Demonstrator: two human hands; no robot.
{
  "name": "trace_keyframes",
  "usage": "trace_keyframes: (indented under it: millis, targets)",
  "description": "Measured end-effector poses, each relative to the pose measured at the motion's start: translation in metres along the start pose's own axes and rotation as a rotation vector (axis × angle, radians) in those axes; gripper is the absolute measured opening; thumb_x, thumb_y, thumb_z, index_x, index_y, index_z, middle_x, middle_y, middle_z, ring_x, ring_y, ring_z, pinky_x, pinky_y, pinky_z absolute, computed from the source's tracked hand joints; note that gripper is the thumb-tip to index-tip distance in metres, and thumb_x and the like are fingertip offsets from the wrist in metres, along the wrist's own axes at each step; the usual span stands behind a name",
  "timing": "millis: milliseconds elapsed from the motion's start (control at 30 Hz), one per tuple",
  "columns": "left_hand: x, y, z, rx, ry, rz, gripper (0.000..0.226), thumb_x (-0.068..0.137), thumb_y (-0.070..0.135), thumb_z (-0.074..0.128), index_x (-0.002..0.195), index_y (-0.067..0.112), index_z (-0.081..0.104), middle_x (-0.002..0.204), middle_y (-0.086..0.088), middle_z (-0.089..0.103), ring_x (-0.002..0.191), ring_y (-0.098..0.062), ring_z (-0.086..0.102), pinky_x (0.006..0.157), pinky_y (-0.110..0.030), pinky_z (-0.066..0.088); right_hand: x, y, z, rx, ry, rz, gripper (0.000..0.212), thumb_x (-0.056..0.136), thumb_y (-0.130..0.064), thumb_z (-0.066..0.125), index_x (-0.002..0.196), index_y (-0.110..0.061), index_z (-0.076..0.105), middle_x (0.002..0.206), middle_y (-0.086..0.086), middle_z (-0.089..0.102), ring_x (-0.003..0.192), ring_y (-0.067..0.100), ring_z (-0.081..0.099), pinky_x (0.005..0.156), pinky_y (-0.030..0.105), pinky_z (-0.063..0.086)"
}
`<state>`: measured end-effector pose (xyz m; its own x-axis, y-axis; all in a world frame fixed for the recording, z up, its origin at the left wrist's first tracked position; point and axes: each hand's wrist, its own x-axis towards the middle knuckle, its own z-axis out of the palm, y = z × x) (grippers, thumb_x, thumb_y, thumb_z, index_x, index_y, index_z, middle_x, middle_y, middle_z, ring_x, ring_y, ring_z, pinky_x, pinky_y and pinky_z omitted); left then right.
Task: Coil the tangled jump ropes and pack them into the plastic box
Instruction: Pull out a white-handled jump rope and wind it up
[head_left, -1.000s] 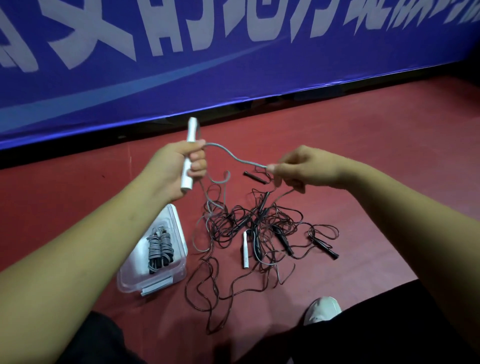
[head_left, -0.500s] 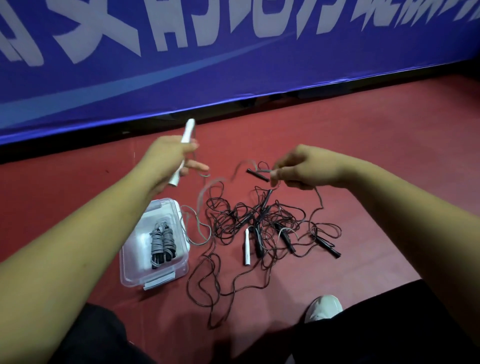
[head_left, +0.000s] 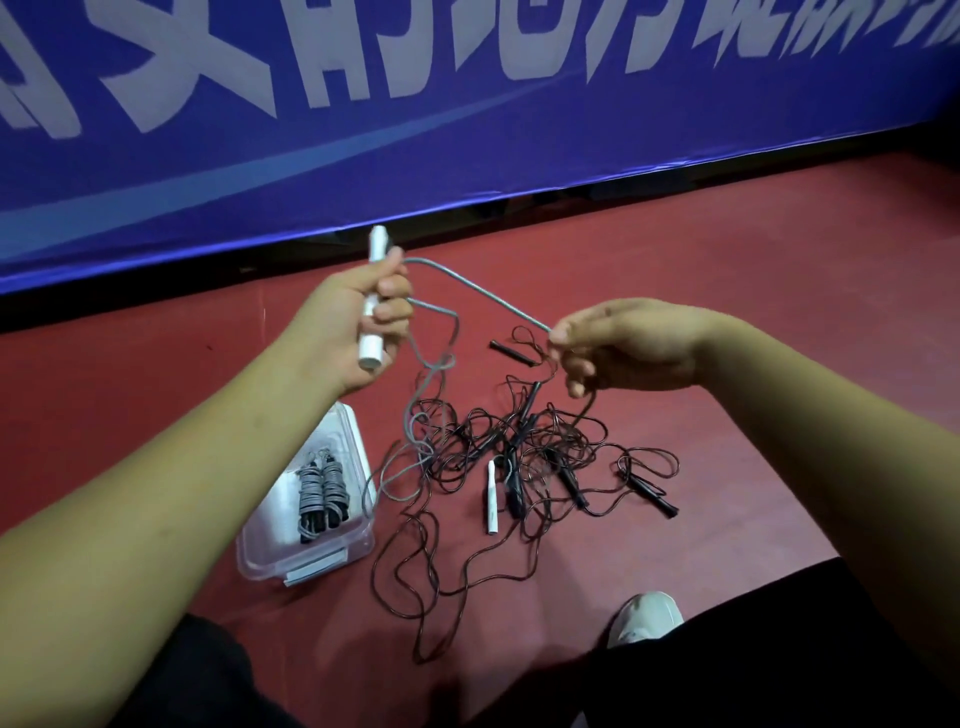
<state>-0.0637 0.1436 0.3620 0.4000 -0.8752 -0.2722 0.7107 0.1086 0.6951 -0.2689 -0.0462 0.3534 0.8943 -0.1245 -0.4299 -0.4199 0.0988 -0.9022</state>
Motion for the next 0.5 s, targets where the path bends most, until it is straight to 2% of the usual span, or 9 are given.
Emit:
trace_keyframes:
  millis: [100, 133, 200, 267, 333, 400, 500]
  targets:
    - [0.005, 0.011, -0.02, -0.081, 0.124, 0.039, 0.022, 0.1, 0.021, 0.048, 0.079, 0.017, 0.044, 0.056, 0.007, 0.046, 0.04, 0.0, 0.037, 0.032, -0.012, 0.027, -0.007, 0.015, -0.018, -0.234, 0.111, 0.109, 0.014, 0.089, -0.021, 0.06, 0.09, -0.008, 0.062, 0.072, 0.009, 0.059, 0.082, 0.03, 0.06, 0.09, 0.047, 0.047]
    - [0.006, 0.01, -0.024, -0.028, 0.156, 0.039, 0.022, 0.101, 0.022, 0.048, 0.08, 0.016, 0.045, 0.057, 0.007, 0.05, 0.041, 0.0, 0.039, 0.033, -0.011, 0.027, -0.008, 0.018, -0.021, -0.26, 0.137, 0.13, 0.015, 0.088, -0.023, 0.061, 0.092, -0.008, 0.062, 0.072, 0.009, 0.059, 0.083, 0.03, 0.06, 0.087, 0.046, 0.048]
    - [0.008, 0.007, -0.027, 0.164, 0.196, 0.017, 0.018, 0.102, 0.025, 0.047, 0.088, 0.014, 0.05, 0.069, 0.001, 0.066, 0.043, -0.004, 0.044, 0.034, -0.01, 0.03, -0.008, 0.016, -0.02, -0.216, 0.17, 0.105, 0.015, 0.092, -0.019, 0.058, 0.094, -0.005, 0.062, 0.065, 0.007, 0.052, 0.067, 0.026, 0.053, 0.068, 0.038, 0.046]
    - [0.008, 0.004, -0.025, 0.364, 0.2, -0.057, 0.026, 0.101, 0.031, 0.047, 0.097, 0.009, 0.059, 0.093, -0.006, 0.076, 0.048, -0.01, 0.05, 0.039, -0.015, 0.039, -0.006, 0.008, -0.013, -0.146, 0.187, 0.02, 0.016, 0.1, -0.014, 0.05, 0.096, -0.003, 0.061, 0.061, 0.004, 0.039, 0.053, 0.018, 0.037, 0.055, 0.032, 0.028]
    - [0.007, 0.0, -0.022, 0.532, 0.228, -0.085, 0.036, 0.1, 0.036, 0.049, 0.101, 0.006, 0.067, 0.102, -0.005, 0.076, 0.058, -0.012, 0.055, 0.049, -0.02, 0.044, -0.005, -0.003, -0.004, -0.116, 0.175, -0.065, 0.018, 0.101, -0.013, 0.047, 0.097, -0.002, 0.061, 0.06, 0.003, 0.033, 0.05, 0.015, 0.026, 0.055, 0.033, 0.014]
    - [0.009, -0.004, -0.023, 0.68, 0.314, 0.009, 0.038, 0.1, 0.036, 0.05, 0.094, 0.005, 0.071, 0.098, -0.003, 0.076, 0.068, -0.014, 0.058, 0.058, -0.023, 0.046, -0.004, -0.012, 0.006, -0.148, 0.181, -0.083, 0.019, 0.102, -0.013, 0.048, 0.098, 0.0, 0.061, 0.059, 0.002, 0.034, 0.049, 0.014, 0.024, 0.055, 0.034, 0.01]
    - [0.013, -0.006, -0.022, 1.029, 0.529, 0.203, 0.049, 0.102, 0.042, 0.045, 0.086, 0.007, 0.075, 0.097, -0.012, 0.072, 0.086, -0.025, 0.061, 0.078, -0.032, 0.045, -0.001, -0.017, 0.021, -0.328, 0.197, -0.001, 0.024, 0.101, -0.014, 0.051, 0.1, 0.006, 0.064, 0.058, 0.001, 0.037, 0.048, 0.015, 0.027, 0.049, 0.029, 0.017]
